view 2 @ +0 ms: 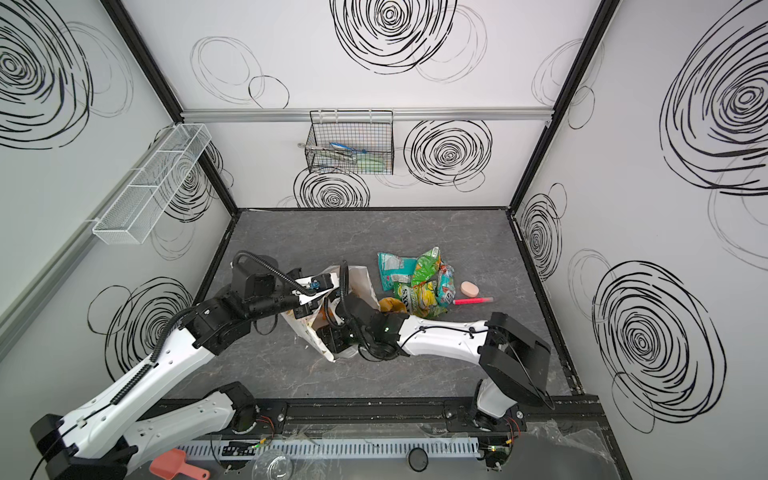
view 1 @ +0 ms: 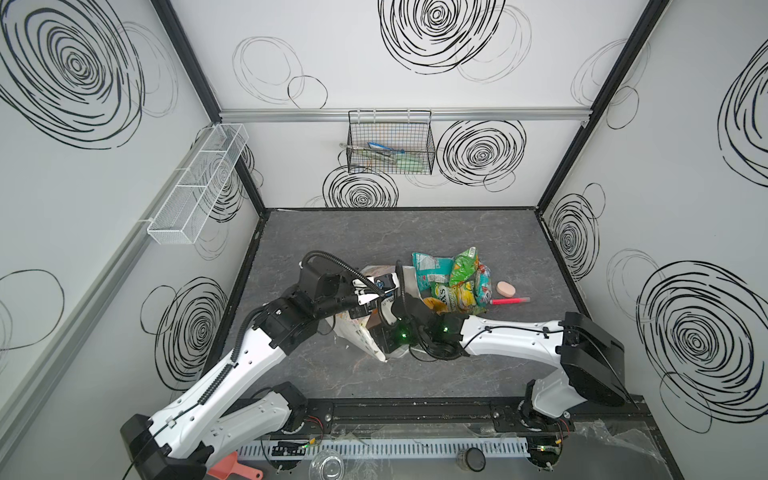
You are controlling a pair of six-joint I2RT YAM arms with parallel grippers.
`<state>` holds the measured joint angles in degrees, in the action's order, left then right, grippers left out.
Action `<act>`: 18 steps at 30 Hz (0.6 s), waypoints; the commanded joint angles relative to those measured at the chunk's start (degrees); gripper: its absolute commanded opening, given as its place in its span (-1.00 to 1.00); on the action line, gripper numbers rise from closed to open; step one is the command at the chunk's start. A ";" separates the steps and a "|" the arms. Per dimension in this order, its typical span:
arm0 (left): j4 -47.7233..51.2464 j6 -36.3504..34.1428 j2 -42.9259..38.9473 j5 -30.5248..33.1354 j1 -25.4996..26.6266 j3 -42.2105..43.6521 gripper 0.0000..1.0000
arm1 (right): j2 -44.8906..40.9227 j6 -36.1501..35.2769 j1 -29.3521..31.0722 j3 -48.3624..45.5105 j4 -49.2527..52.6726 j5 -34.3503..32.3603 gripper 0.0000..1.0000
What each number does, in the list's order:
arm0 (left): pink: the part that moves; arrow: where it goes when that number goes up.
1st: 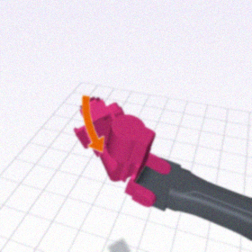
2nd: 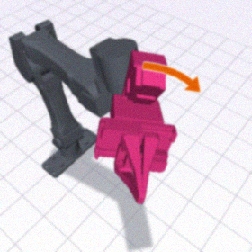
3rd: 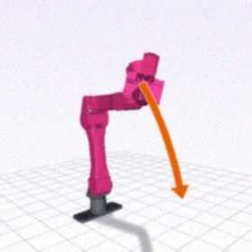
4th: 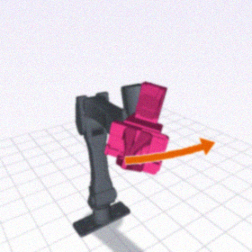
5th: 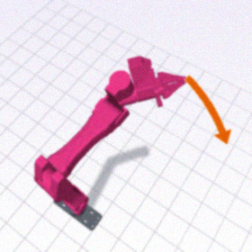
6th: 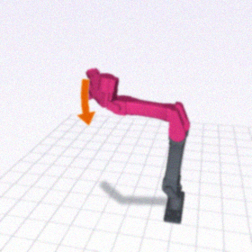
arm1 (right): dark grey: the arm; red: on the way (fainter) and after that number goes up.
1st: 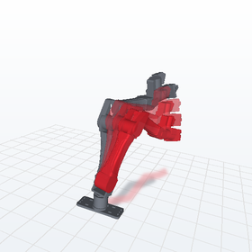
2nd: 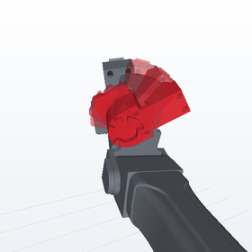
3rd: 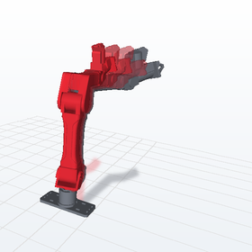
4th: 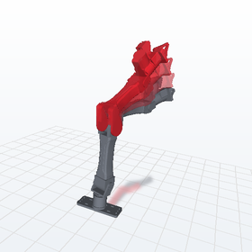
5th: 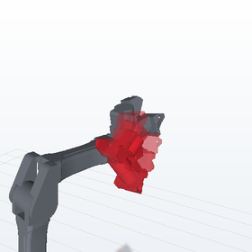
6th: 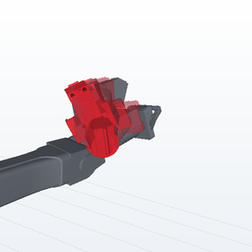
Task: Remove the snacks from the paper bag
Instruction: 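Reach deep into the bag and grasp the orange packet with the right gripper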
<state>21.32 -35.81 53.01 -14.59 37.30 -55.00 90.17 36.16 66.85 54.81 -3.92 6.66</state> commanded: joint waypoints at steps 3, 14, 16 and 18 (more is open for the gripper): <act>-6.16 14.26 -5.64 1.95 3.72 5.27 -0.86 | -4.41 0.39 1.41 1.38 3.26 -11.88 0.67; -1.49 26.22 -12.69 1.59 4.45 9.53 -0.90 | -10.90 2.26 6.42 -7.58 -3.07 -27.26 0.63; -4.10 28.84 -12.50 -0.92 4.53 10.14 -0.91 | -11.23 3.79 6.40 -8.74 -5.60 -30.30 0.63; -7.40 31.32 -12.11 -2.62 4.97 10.68 -0.91 | -10.62 5.47 6.36 -9.32 -8.37 -33.17 0.63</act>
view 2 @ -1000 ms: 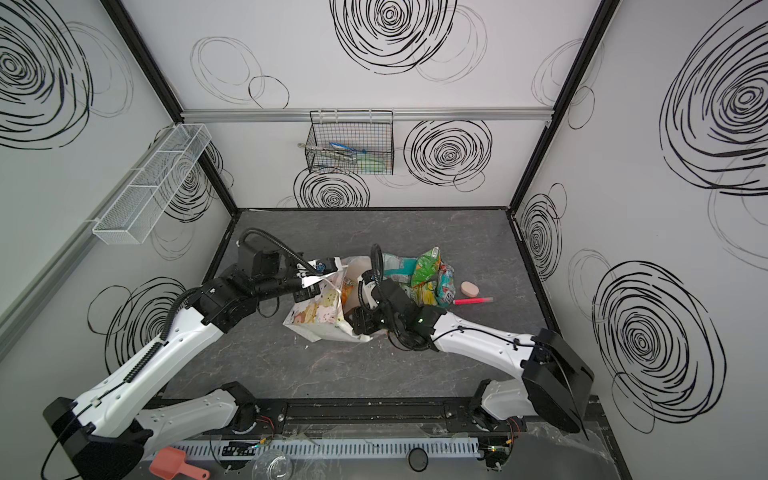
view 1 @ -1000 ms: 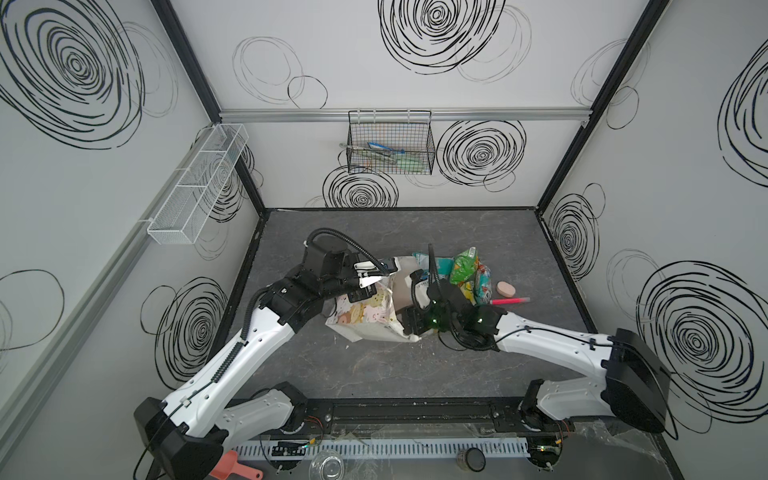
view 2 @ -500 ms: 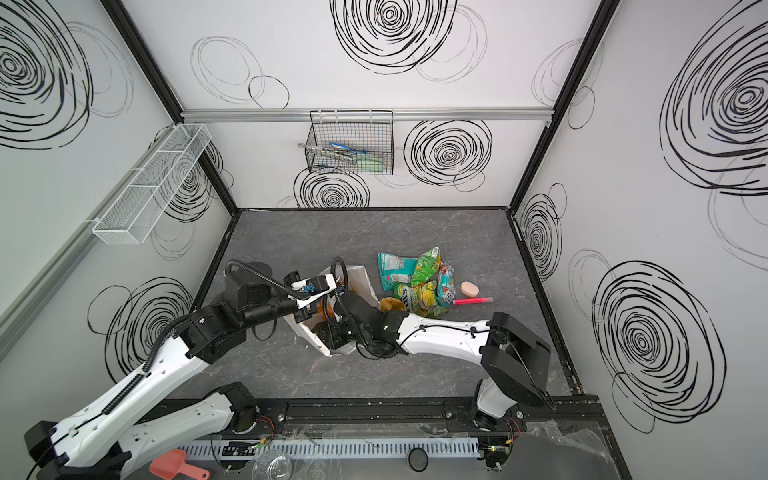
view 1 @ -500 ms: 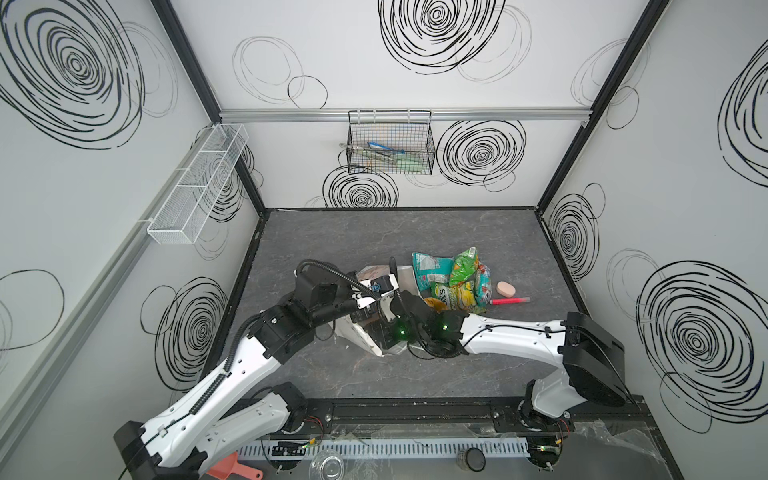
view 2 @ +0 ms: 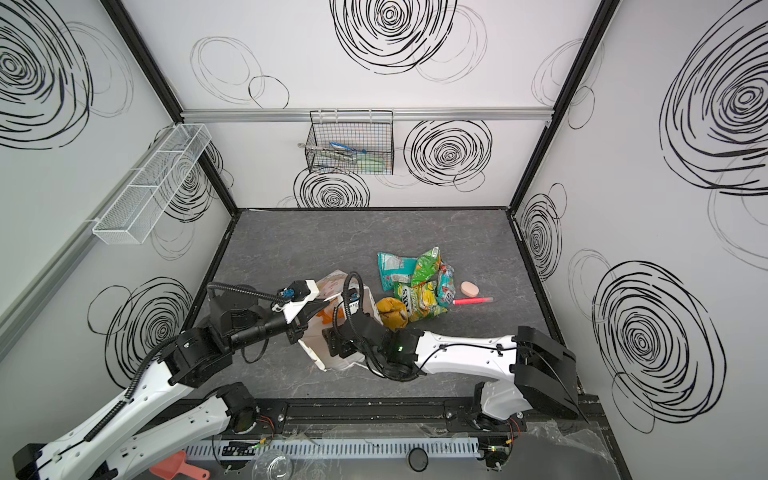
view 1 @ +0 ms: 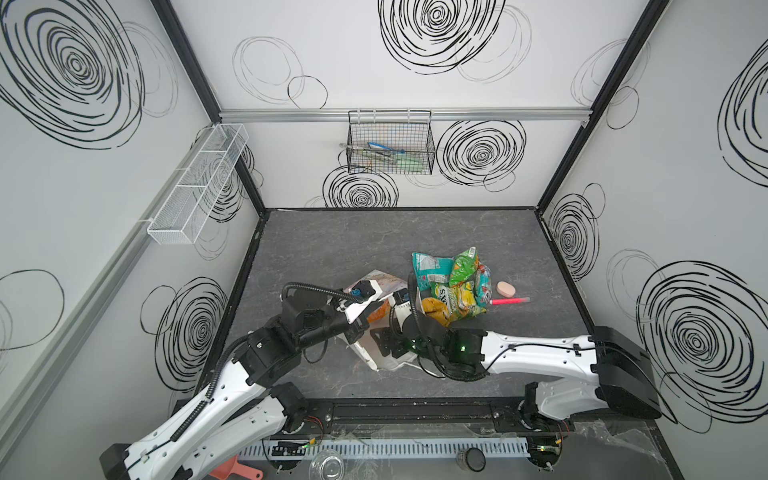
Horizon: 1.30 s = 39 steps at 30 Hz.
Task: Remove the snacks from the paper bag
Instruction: 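Reach deep into the bag and grasp the orange packet with the right gripper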
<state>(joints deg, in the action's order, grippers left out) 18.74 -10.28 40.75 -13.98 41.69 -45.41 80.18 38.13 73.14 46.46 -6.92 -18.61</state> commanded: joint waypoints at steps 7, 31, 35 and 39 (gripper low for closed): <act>-8.56 11.29 3.98 -1.28 1.41 -1.21 -1.00 | 6.60 9.79 -0.65 4.13 -5.94 -12.38 0.65; -17.63 20.62 8.81 -6.30 -3.62 -4.60 -1.00 | 22.41 15.61 -10.02 12.96 -5.66 -3.56 0.80; -17.90 20.57 8.84 -5.85 -3.64 -4.51 -1.00 | 25.62 17.39 -11.14 13.68 -5.54 -2.56 0.84; -17.62 20.47 7.92 -5.80 -3.72 -4.43 -1.00 | 29.93 16.87 -12.04 15.47 -4.76 -0.66 0.71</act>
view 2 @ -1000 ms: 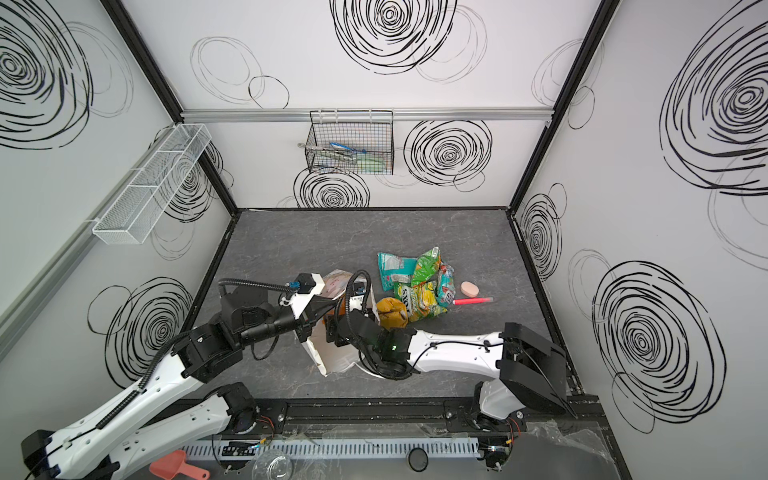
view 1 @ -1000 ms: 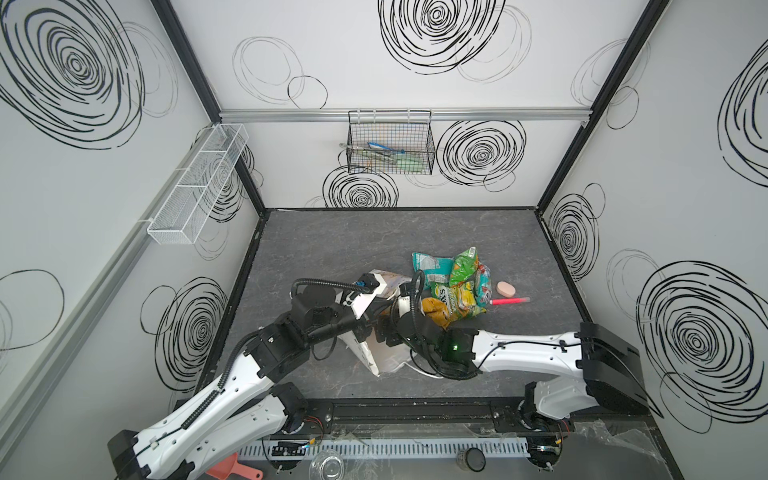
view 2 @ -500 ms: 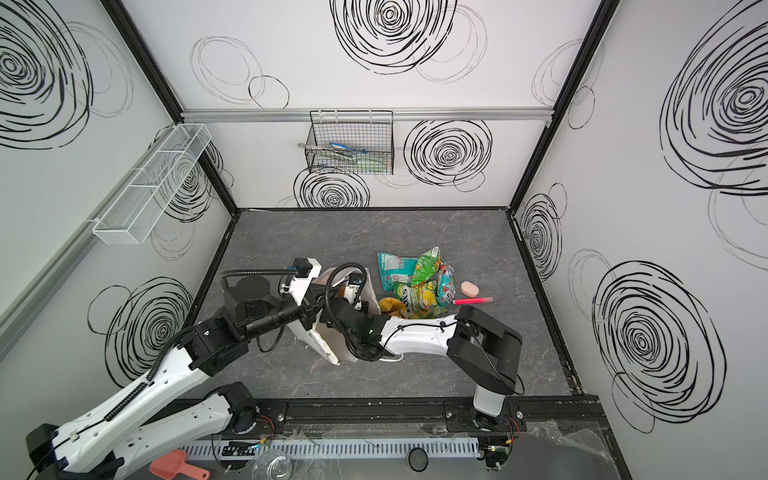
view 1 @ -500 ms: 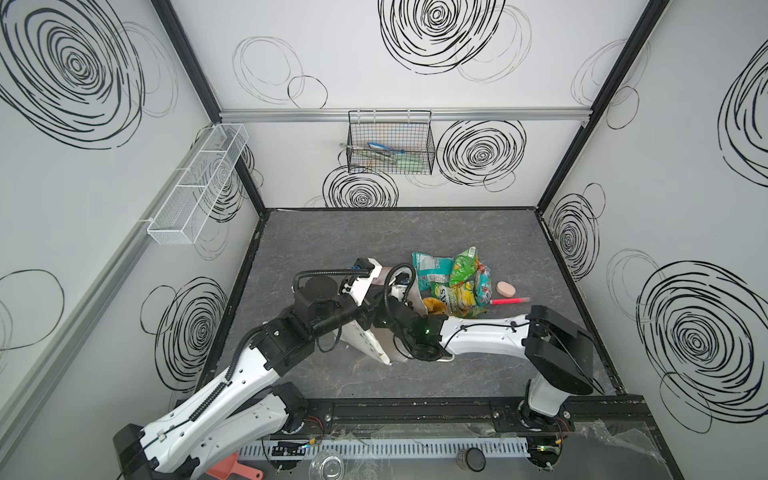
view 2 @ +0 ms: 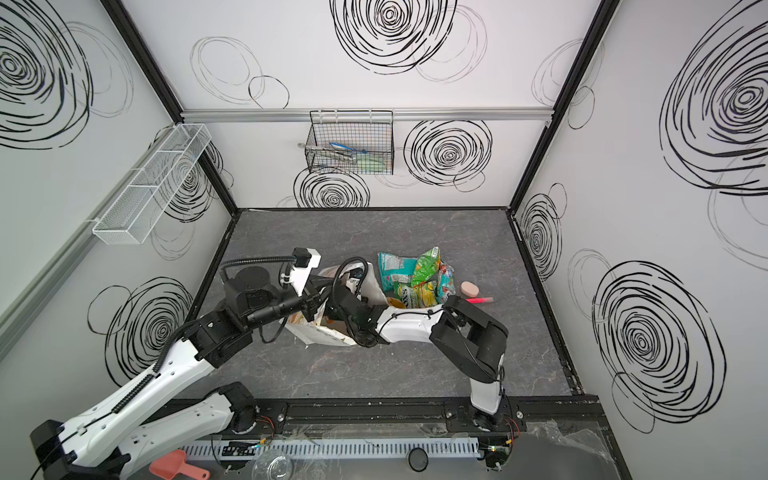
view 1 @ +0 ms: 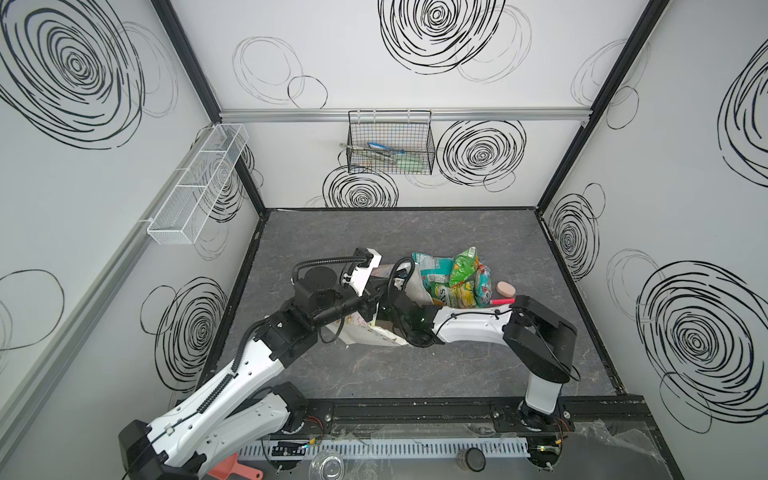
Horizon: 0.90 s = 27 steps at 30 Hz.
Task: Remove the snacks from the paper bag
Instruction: 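Reach deep into the bag and grasp the orange packet with the right gripper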
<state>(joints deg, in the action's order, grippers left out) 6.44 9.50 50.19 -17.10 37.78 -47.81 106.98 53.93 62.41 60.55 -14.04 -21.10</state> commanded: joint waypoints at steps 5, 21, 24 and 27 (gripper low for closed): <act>-4.29 0.21 -2.20 -2.42 -0.81 -1.80 -1.00 | 4.19 -0.14 -1.59 2.45 2.83 3.91 0.21; -1.10 -4.61 -2.65 1.18 -4.46 0.09 -1.00 | -8.16 -5.91 -1.42 -1.32 -0.24 10.55 -1.00; -0.49 -5.66 -2.82 1.32 -4.47 0.13 -1.00 | -10.28 -6.21 -1.37 -1.49 0.41 10.62 -1.00; 0.41 -6.55 -2.91 2.27 -4.47 0.09 -1.00 | -12.50 -6.41 -1.39 -1.80 1.05 10.96 -1.00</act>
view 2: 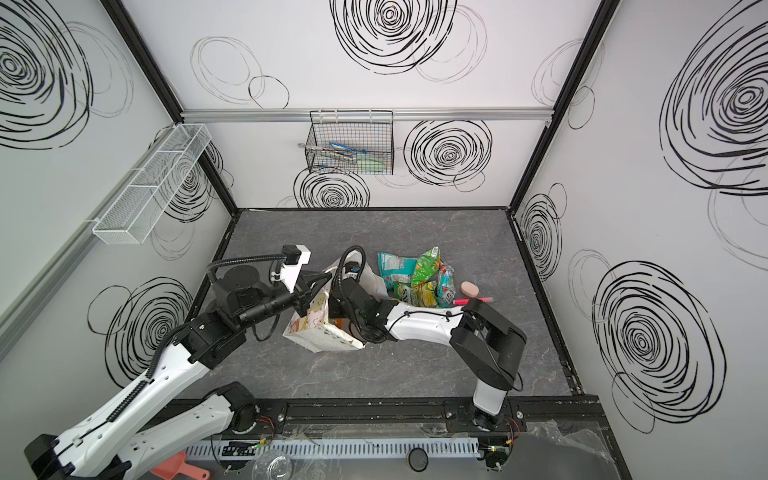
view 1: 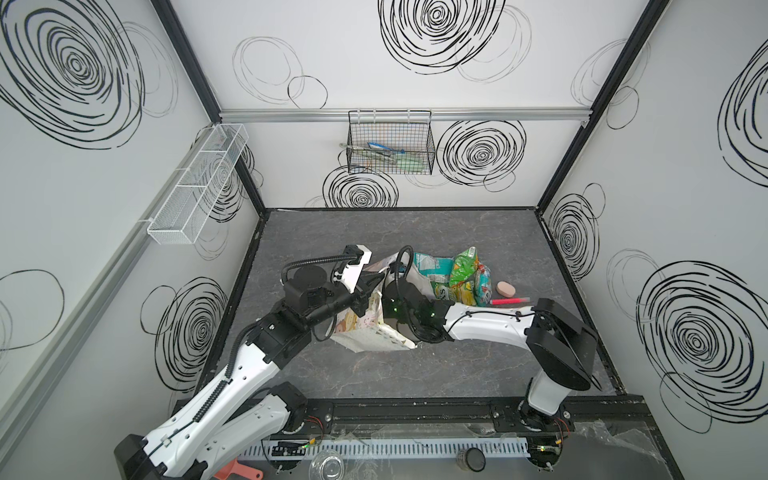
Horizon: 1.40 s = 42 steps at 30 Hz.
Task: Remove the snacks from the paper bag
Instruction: 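Reach deep into the bag and grasp the orange packet with the right gripper, then lift the orange packet up out of the bag with the right gripper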
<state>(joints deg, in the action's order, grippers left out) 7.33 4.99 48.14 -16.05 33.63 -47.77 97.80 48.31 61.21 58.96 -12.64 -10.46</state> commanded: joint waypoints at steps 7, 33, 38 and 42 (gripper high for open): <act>0.21 -3.52 -0.85 3.58 -0.40 0.52 -1.00 | -6.54 -2.21 -0.30 0.27 1.63 1.40 -1.00; -1.80 -2.37 -0.55 3.89 -0.84 -1.27 -1.00 | -26.61 -9.40 0.23 -2.15 1.62 -1.96 -1.00; -4.34 -1.18 0.92 1.85 -0.82 -2.74 -1.00 | -30.16 -12.15 0.18 0.35 3.37 -3.60 -1.00; -7.26 0.04 2.58 -0.31 -0.83 -4.58 -1.00 | -34.22 -15.66 0.05 4.54 5.79 -6.37 -1.00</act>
<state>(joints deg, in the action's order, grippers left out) 6.42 3.64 50.00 -13.56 33.19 -49.52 68.01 36.25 61.21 58.33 -4.78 -13.56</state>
